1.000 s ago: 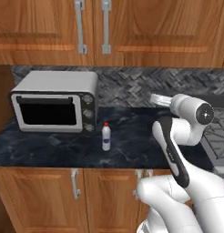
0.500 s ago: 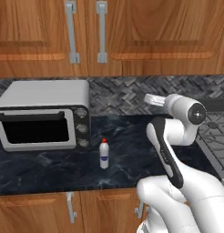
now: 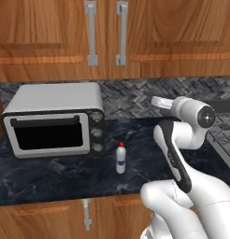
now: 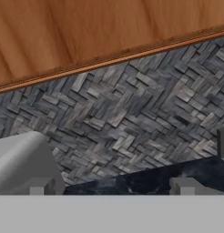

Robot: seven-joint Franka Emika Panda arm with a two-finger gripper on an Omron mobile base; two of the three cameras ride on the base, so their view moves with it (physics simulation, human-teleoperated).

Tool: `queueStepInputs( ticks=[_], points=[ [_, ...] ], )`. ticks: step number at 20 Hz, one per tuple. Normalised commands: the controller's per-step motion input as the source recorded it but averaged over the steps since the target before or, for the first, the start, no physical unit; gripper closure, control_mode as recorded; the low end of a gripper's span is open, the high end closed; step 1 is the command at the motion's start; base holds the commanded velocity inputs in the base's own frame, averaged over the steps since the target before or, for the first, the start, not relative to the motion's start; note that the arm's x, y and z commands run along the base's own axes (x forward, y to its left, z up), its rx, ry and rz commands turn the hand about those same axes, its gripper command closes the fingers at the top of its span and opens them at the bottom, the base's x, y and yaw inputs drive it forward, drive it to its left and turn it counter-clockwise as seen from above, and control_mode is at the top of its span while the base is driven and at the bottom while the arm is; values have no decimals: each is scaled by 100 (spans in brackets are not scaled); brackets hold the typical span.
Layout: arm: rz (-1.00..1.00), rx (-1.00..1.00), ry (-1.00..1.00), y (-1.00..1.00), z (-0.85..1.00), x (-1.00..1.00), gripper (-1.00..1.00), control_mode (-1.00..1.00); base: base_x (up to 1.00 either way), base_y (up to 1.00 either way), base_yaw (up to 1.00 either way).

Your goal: Take the bottled waters from the counter and place them in the freezer to freeze. Close the freezer door after placing the bottles.

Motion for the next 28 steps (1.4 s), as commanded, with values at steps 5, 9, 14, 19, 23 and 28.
queueStepInputs(
  ticks=[5, 9, 14, 19, 23, 28],
  points=[
    [0, 0, 0, 0, 0, 0, -100, 100, 15, 7, -6],
    [0, 0, 0, 0, 0, 0, -100, 100, 22, 16, -1],
    [0, 1, 0, -12, 0, 1, -100, -100, 0, 2, 0],
    [8, 13, 0, -72, 0, 10, -100, -100, 0, 0, 0],
    [37, 13, 5, -49, -19, 0, -100, -100, 0, 0, 0],
    [58, 5, 2, -34, -34, 0, -100, -100, 0, 0, 0]
  ],
)
